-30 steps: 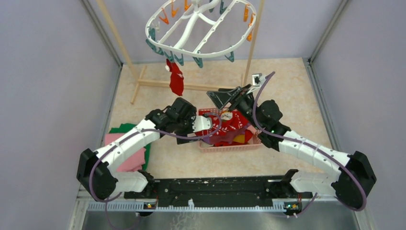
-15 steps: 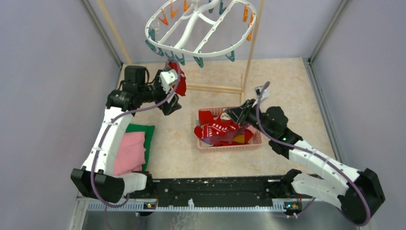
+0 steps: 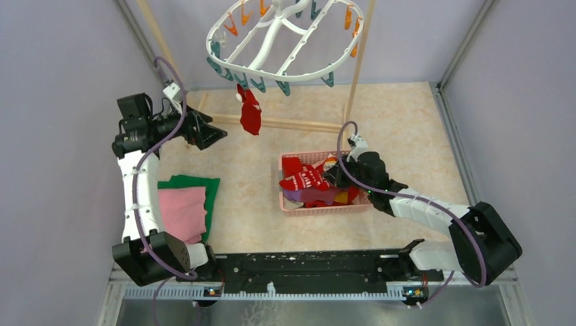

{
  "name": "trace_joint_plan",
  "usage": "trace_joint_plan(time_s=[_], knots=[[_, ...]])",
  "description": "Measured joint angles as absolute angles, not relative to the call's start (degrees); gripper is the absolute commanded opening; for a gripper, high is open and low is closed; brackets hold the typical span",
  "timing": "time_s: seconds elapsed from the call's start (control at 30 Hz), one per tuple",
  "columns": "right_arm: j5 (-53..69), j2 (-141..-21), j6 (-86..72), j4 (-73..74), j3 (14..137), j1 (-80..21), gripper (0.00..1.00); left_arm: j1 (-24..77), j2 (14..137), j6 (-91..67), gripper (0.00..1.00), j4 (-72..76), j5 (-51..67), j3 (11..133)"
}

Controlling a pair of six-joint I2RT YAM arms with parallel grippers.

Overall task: Remove the socks clipped to the hanger
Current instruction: Adjust the sock in the bin, then remove the sock from the hanger.

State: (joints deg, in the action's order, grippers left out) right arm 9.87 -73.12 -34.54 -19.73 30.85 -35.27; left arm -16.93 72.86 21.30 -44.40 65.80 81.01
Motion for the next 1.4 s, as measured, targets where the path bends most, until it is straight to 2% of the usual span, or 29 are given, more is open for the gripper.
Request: trace_joint_plan(time_s=[0.17,0.27,0.43,0.47,0.5,0.53,0.63,0.83,1.03,1.2,1.27,1.4], knots=[[4.60,-68.51,-32.82,-14.98,27.00,-32.16,0.08,-16.43,71.72,8.36,0.99,-29.30,70.57,68.03],[3.55,-68.27,-31.81,-13.80,26.98,-32.10,0.10,-14.92,72.29,1.93,0.99,-21.50,69.95,64.18],[2.85,-66.87,-29.89,-13.28,26.98,-32.14,0.31,-12.67,74.85,-5.89,0.99,-5.52,66.57,62.02],[2.70,-65.71,-29.26,-13.04,26.98,-32.14,0.39,-12.60,75.59,-6.87,0.99,-3.01,66.13,61.73],[2.57,-64.31,-28.64,-12.73,26.98,-32.16,0.82,-12.47,76.69,-8.01,0.99,-0.10,65.56,61.56],[2.55,-62.65,-28.01,-12.53,27.00,-32.21,0.97,-12.25,77.65,-8.73,0.99,1.74,65.25,61.52],[2.92,-56.60,-25.08,-12.38,27.81,-32.21,0.99,-11.29,81.80,-9.91,0.97,7.20,65.32,62.02],[4.62,-51.70,-22.13,-14.20,33.89,-32.25,0.99,-7.81,90.61,-12.88,0.91,14.92,68.29,64.66],[5.32,-45.80,-24.47,-22.26,31.86,-32.25,0.99,-4.16,92.53,-14.79,0.85,19.88,68.60,64.88],[9.41,-45.58,-23.97,-24.29,31.46,-32.25,0.99,-3.49,92.55,-14.17,0.83,23.27,66.06,64.88],[11.35,-46.13,-23.53,-24.40,31.53,-32.25,0.99,-3.31,92.84,-13.41,0.77,23.57,65.21,65.25],[15.59,-48.69,-22.57,-24.51,32.60,-32.25,0.99,-2.52,93.71,-12.91,0.48,24.01,64.18,66.02]])
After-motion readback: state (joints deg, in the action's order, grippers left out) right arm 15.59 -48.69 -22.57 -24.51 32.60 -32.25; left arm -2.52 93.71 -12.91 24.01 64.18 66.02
